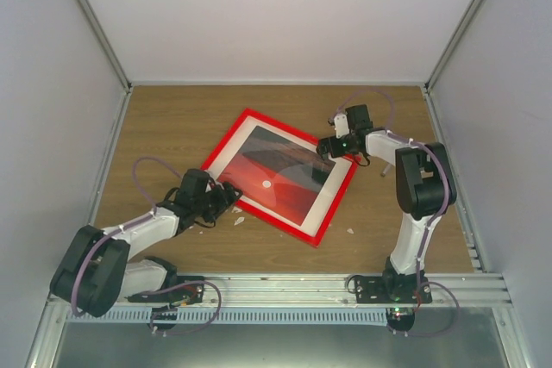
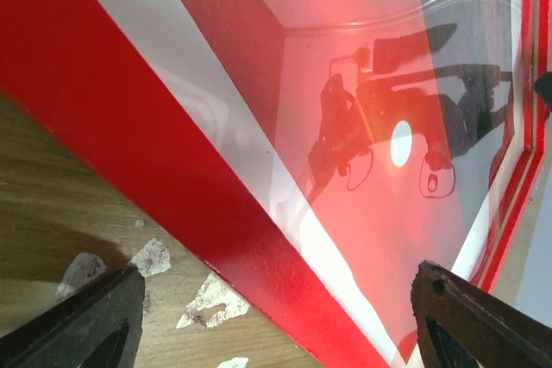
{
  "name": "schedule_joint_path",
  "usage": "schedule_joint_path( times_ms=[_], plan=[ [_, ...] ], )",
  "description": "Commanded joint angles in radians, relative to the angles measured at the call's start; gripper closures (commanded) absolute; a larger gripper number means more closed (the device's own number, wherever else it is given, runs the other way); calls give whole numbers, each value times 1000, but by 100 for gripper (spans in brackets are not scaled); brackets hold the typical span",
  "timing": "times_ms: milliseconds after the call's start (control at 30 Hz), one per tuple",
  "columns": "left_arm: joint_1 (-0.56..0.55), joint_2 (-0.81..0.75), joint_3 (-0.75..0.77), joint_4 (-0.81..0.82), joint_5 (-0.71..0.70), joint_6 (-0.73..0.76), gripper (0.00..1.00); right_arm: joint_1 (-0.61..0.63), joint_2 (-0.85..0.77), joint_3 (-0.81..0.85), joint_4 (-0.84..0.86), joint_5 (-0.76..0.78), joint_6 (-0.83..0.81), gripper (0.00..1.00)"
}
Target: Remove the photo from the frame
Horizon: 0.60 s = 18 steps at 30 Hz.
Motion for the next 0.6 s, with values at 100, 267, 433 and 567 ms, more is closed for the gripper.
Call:
schedule_joint_path(
  times_ms=[100,267,433,567],
  plan=[
    [-6,70,40,-82,-88,64,17,-8,18,-60,-16,-66,16,9],
    [-7,153,77,-100,-106,106,22,-8,-11,-135,-15,-108,56,17],
    [-7,256,157,-132,-125,171,28,4,-66,-246,-4,-124,122,22],
    [-6,340,255,-184,-154,228,29,23,-104,-328,1,-152,167,28]
  ],
)
